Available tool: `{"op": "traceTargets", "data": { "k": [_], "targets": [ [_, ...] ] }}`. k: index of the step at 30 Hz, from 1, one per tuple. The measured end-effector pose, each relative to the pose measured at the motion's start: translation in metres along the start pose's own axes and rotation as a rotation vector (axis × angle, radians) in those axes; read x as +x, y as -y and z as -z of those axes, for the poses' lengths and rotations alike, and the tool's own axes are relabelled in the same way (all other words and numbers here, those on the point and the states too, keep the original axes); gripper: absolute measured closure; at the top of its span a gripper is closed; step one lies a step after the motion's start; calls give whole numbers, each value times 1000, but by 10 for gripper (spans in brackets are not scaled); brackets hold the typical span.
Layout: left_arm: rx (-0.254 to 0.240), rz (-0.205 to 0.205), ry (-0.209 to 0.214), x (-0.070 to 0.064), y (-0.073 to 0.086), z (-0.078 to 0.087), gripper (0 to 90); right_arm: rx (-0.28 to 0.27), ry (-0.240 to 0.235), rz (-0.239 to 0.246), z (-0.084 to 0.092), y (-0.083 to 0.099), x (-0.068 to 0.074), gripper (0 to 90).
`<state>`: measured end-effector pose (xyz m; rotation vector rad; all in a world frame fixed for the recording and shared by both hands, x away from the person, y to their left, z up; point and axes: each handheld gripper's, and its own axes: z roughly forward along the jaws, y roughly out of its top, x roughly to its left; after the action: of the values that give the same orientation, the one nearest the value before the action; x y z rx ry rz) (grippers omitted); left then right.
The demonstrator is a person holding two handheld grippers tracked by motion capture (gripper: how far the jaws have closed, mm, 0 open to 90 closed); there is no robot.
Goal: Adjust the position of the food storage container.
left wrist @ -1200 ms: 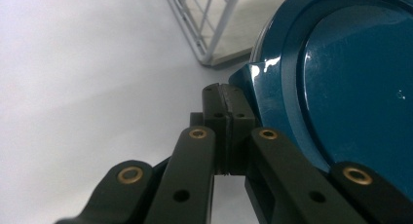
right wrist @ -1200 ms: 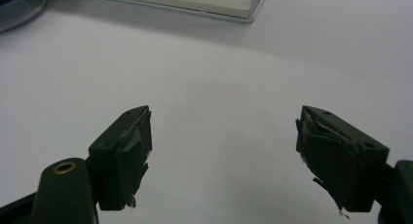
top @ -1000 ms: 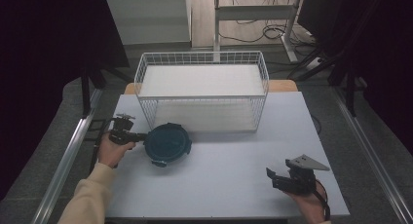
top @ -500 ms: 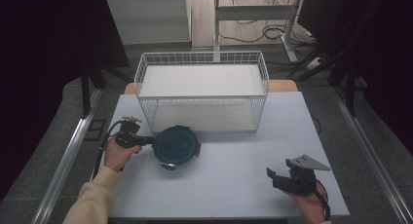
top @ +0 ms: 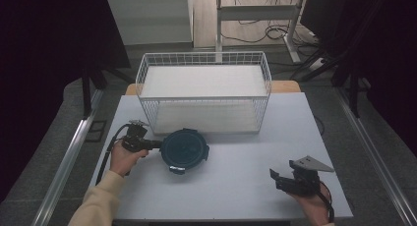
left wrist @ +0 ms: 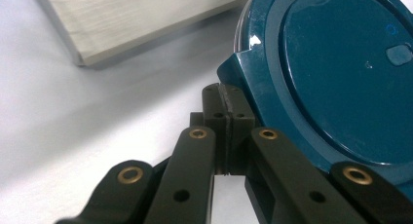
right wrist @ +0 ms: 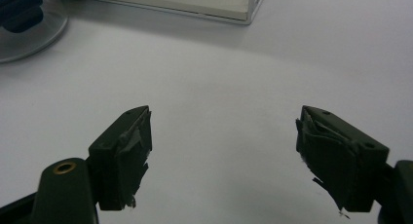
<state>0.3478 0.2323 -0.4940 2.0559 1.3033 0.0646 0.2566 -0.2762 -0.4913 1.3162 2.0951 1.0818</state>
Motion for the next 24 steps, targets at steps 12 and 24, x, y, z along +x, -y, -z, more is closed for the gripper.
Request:
{"op": "traceTargets", "data": {
  "k": [12, 24],
  "targets": [
    [0, -5, 16, -10, -3, -6, 900, 1, 2, -2, 0, 0, -1, 206],
    [1, -28, 38, -27, -10, -19, 900, 1, 4, -2, 0, 0, -1, 206]
  ]
}}
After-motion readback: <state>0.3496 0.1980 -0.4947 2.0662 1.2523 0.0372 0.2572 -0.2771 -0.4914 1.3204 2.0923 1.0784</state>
